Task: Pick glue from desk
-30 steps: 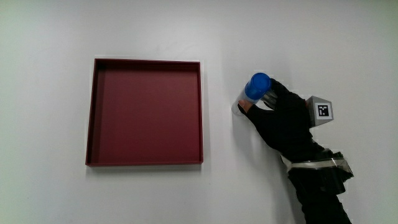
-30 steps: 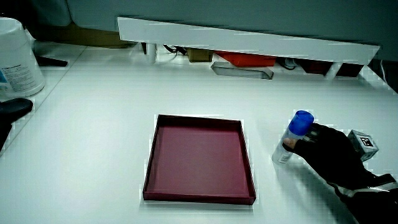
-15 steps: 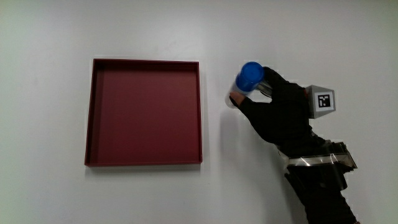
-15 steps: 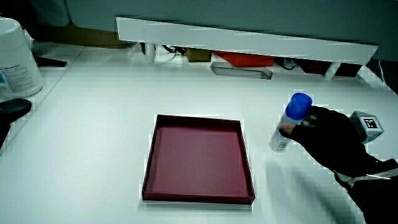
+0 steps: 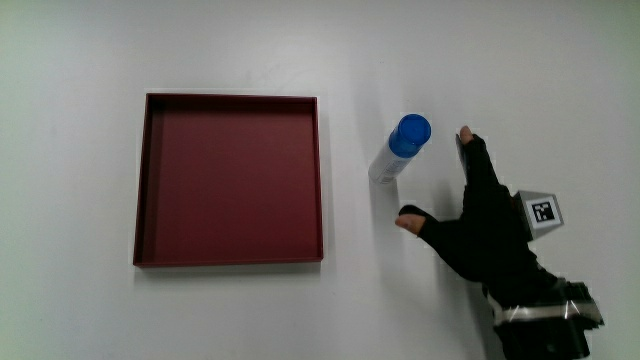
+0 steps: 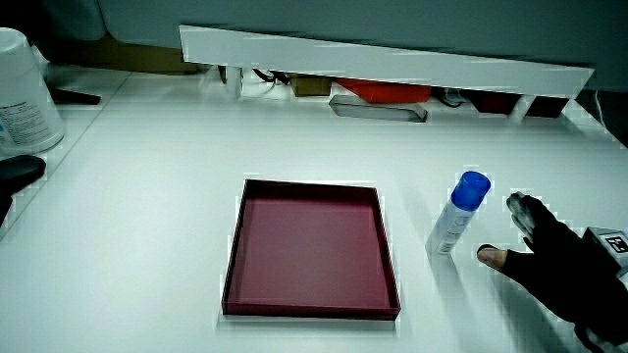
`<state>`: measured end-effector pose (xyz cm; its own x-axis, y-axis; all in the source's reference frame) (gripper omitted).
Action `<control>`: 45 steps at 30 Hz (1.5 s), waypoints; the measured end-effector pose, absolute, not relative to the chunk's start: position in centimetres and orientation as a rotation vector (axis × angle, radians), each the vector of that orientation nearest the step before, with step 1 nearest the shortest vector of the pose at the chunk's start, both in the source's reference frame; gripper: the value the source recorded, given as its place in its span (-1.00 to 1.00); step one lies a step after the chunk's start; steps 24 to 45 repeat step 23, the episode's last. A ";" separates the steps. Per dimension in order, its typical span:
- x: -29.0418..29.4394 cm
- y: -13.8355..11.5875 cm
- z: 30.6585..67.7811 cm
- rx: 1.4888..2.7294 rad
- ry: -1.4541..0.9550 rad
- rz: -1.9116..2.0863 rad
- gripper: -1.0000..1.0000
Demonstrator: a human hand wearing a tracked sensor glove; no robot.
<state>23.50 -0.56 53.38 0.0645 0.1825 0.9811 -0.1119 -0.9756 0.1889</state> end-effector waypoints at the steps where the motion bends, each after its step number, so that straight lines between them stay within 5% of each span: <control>1: 23.5 -0.6 53.3 2.133 0.076 2.019 0.89; 14: 22.5 -2.0 49.4 2.311 -0.102 1.955 1.00; 21: 18.8 -3.4 45.5 2.273 -0.255 1.982 1.00; 45: 17.9 -3.8 45.3 2.297 -0.290 1.950 1.00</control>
